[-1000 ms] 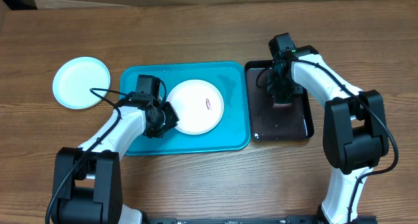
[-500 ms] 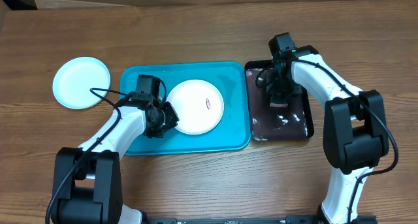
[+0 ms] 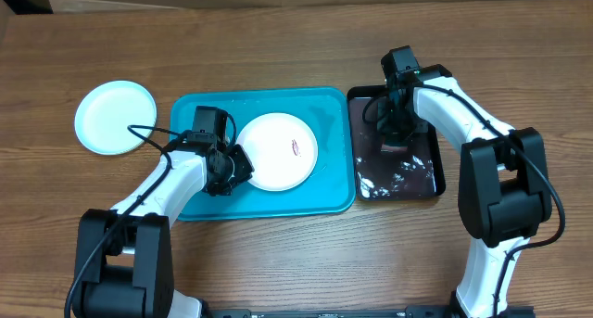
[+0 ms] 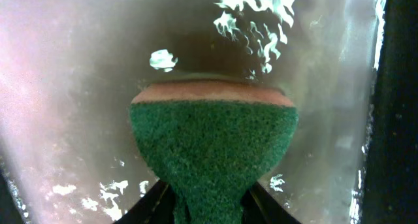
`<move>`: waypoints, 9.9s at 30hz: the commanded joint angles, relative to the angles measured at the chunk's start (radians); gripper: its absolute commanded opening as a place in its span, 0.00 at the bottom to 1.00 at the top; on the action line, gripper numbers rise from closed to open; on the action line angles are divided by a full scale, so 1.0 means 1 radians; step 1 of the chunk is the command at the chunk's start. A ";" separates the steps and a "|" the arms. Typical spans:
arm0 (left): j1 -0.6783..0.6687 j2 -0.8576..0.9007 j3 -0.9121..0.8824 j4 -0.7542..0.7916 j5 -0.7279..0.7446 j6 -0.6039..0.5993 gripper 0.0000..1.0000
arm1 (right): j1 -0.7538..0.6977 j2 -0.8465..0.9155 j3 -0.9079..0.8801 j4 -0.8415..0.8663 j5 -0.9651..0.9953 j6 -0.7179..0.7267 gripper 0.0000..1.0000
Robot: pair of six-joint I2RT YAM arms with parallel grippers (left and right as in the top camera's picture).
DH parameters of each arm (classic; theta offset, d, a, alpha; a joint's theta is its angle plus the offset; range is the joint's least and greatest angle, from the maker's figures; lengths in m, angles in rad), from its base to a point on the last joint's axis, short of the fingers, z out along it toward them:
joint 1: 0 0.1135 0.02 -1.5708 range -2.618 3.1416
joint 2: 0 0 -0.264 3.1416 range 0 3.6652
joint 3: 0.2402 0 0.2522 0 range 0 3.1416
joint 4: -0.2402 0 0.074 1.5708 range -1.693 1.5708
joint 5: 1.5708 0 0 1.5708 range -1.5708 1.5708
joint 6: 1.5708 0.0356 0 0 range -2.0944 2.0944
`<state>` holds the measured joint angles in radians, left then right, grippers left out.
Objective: Clean dirty plates on tray and stack at the side
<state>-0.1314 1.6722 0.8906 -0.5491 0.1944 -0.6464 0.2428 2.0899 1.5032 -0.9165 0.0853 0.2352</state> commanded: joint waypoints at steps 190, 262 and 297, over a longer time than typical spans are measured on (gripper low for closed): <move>0.006 0.023 0.025 0.004 -0.023 0.015 0.04 | 0.183 -0.378 0.100 0.029 -0.351 -0.038 0.04; 0.006 0.024 0.014 0.003 -0.022 0.016 0.04 | 0.397 0.129 0.336 0.062 -0.717 -0.023 0.04; 0.006 0.024 0.014 0.006 -0.022 0.022 0.15 | -0.065 0.063 0.184 -0.255 -0.080 -0.154 0.04</move>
<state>-0.1226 1.6871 0.9161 -0.5457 0.1680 -0.6422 0.1722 2.1796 1.7367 -1.1992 -0.0093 0.0856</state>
